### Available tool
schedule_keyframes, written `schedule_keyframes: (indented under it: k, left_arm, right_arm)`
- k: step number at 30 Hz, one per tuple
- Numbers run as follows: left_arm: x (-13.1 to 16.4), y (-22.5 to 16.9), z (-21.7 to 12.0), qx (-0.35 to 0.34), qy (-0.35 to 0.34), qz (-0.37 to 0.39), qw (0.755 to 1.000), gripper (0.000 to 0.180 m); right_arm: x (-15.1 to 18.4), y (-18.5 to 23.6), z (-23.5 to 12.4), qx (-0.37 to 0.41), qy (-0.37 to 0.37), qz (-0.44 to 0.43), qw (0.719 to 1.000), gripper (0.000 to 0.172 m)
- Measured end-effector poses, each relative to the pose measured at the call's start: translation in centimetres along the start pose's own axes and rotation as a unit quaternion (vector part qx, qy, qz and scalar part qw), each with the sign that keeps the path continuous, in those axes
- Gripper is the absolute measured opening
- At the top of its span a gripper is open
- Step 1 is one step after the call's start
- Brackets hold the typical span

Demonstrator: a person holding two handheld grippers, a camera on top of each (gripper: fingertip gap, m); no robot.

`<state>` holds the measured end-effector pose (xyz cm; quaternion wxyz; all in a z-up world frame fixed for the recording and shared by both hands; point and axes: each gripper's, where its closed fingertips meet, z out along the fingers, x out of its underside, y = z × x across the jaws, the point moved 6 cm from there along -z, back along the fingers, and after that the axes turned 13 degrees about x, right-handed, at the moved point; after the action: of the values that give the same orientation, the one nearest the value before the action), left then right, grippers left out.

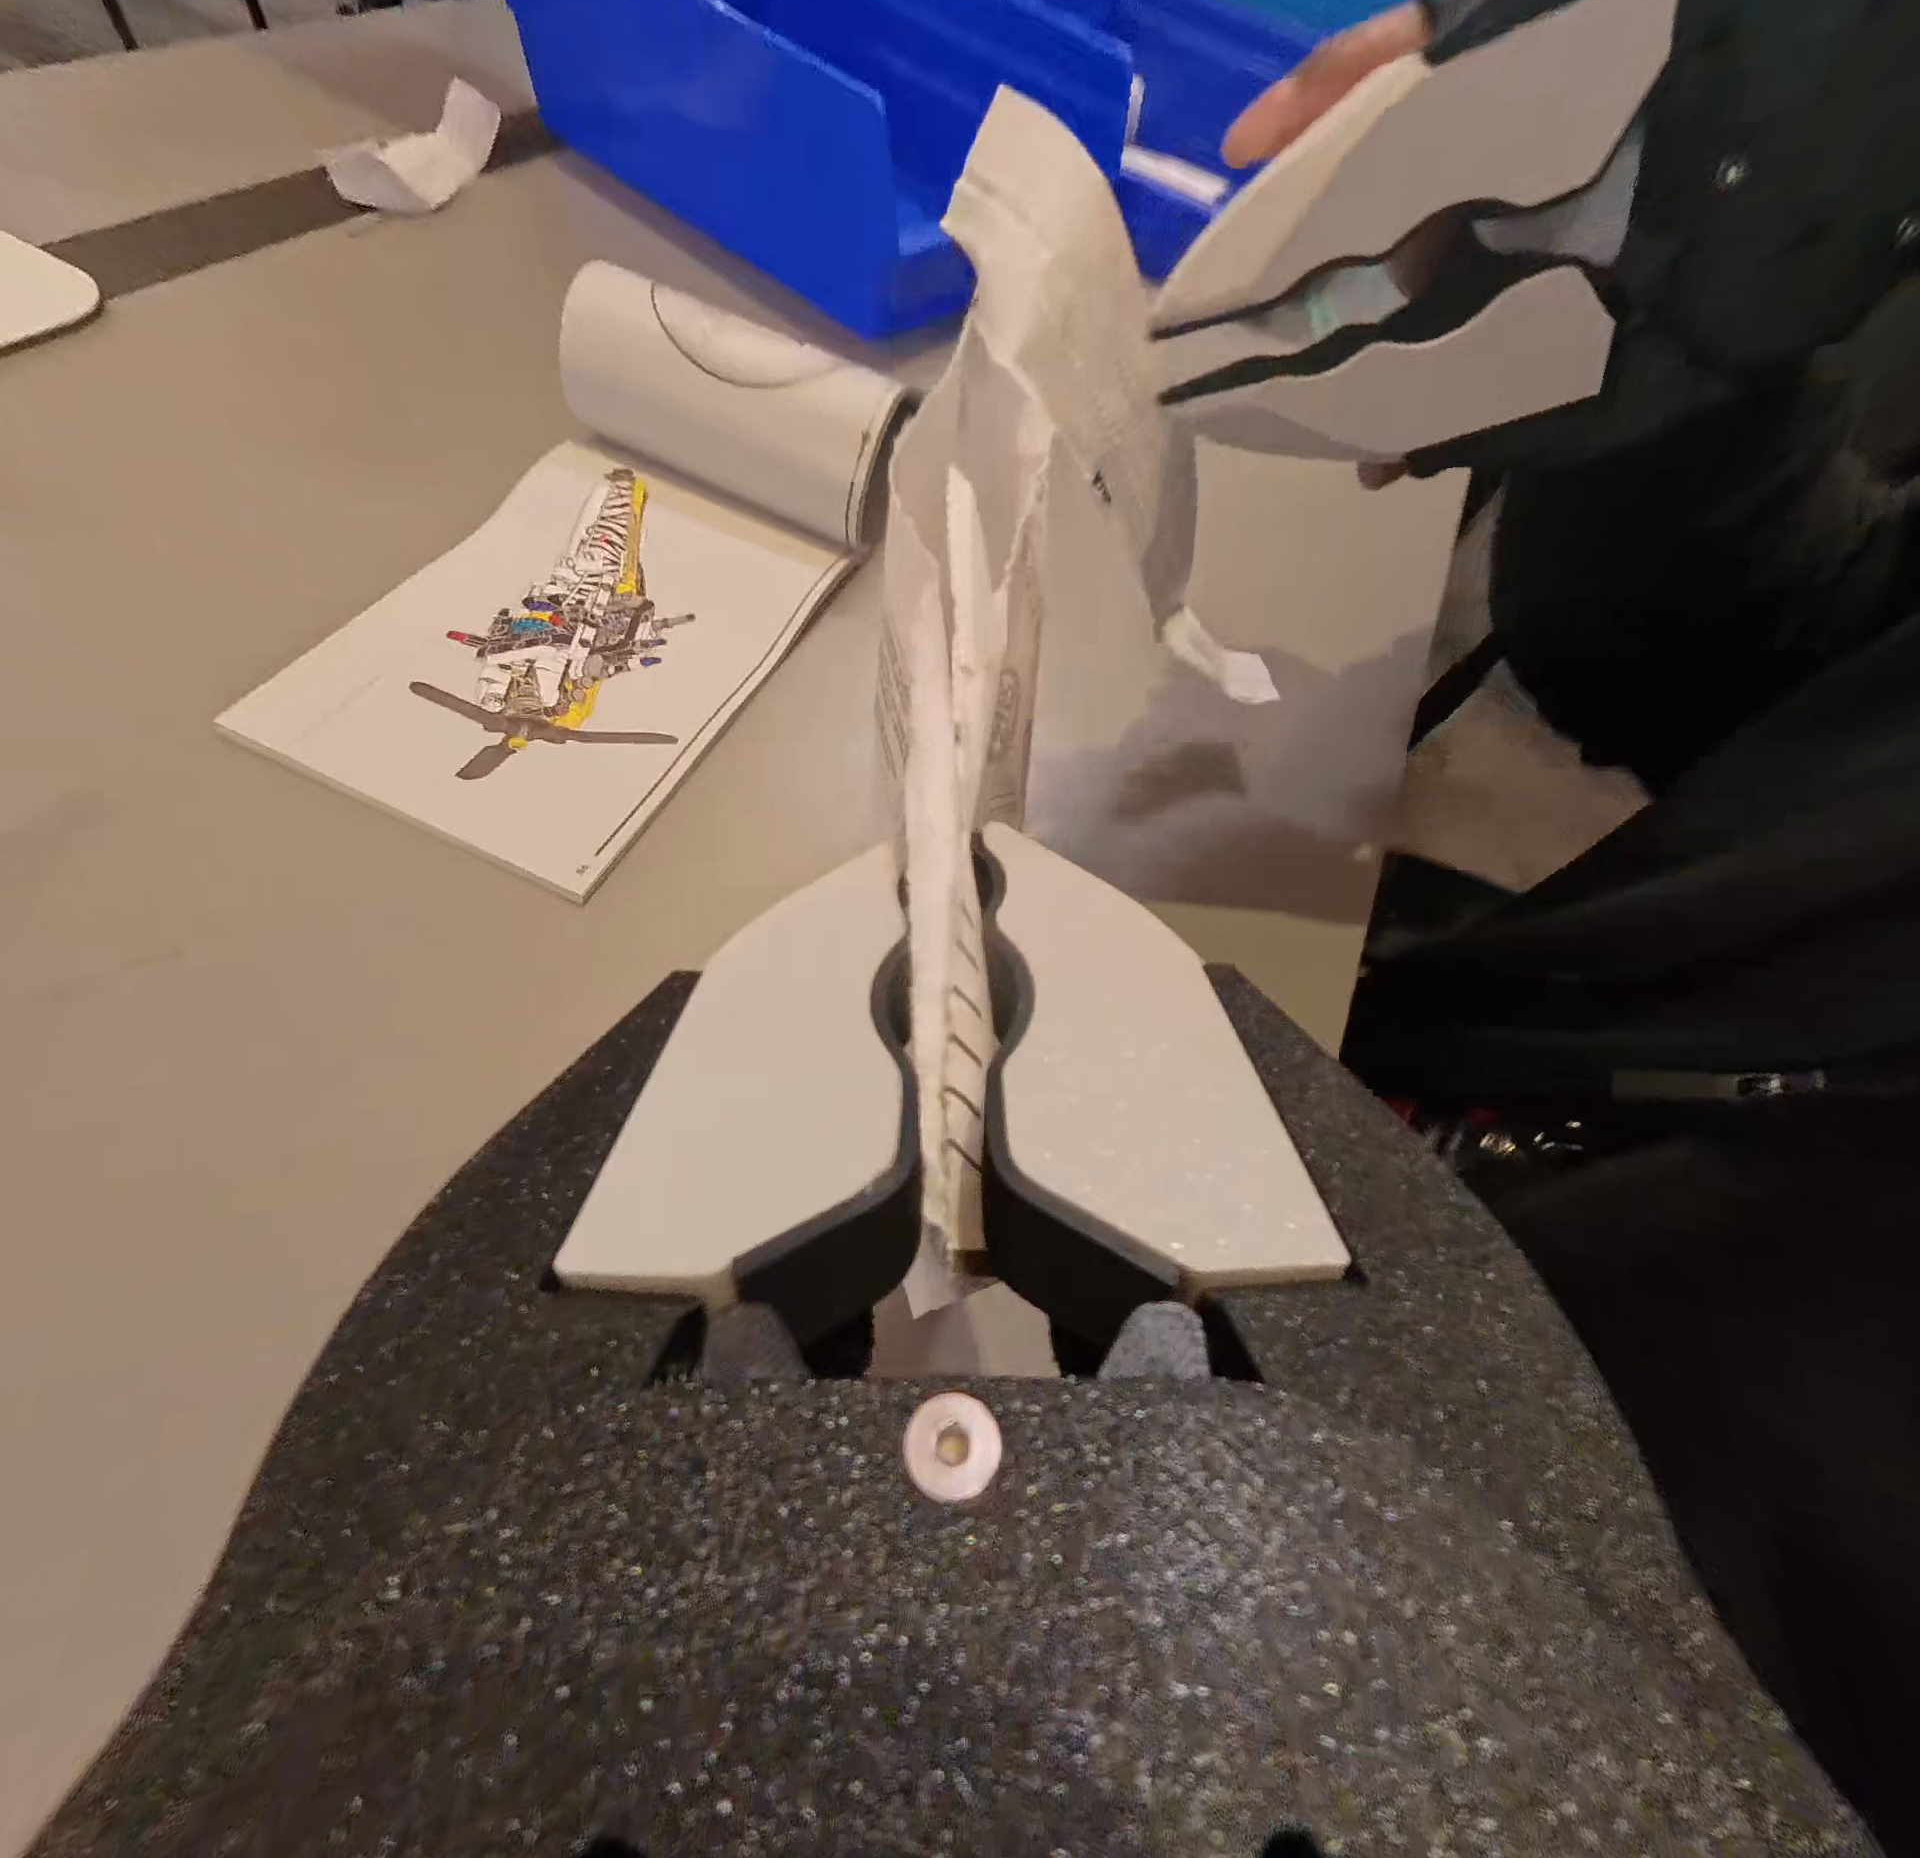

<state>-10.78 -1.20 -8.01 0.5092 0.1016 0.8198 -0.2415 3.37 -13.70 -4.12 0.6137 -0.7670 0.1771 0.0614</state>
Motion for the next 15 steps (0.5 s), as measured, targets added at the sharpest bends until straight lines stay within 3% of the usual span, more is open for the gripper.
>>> schedule_keyframes:
  k: [5, 9, 11, 15]
  left_arm:
    - [0.5, 1.0, -1.6, 0.043, -0.044, -0.018, 0.998, 0.006]
    - [0.9, 1.1, -2.4, 0.068, -0.054, -0.005, 0.996, 0.005]
    - [1.1, 1.1, -2.7, 0.079, -0.053, 0.002, 0.996, 0.005]
    - [1.4, 1.1, -3.2, 0.066, -0.051, 0.013, 0.996, 0.005]
  right_arm:
    - [2.8, -1.7, -3.6, 0.0, -0.019, 0.084, 0.996, 0.014]
    - [6.4, -0.7, -1.5, -0.017, 0.032, 0.057, 0.998, 0.011]
    - [5.9, 0.4, -0.1, -0.046, 0.015, 0.037, 0.998, 0.009]
    - [1.6, 1.3, 1.1, -0.085, -0.046, -0.038, 0.995, 0.009]
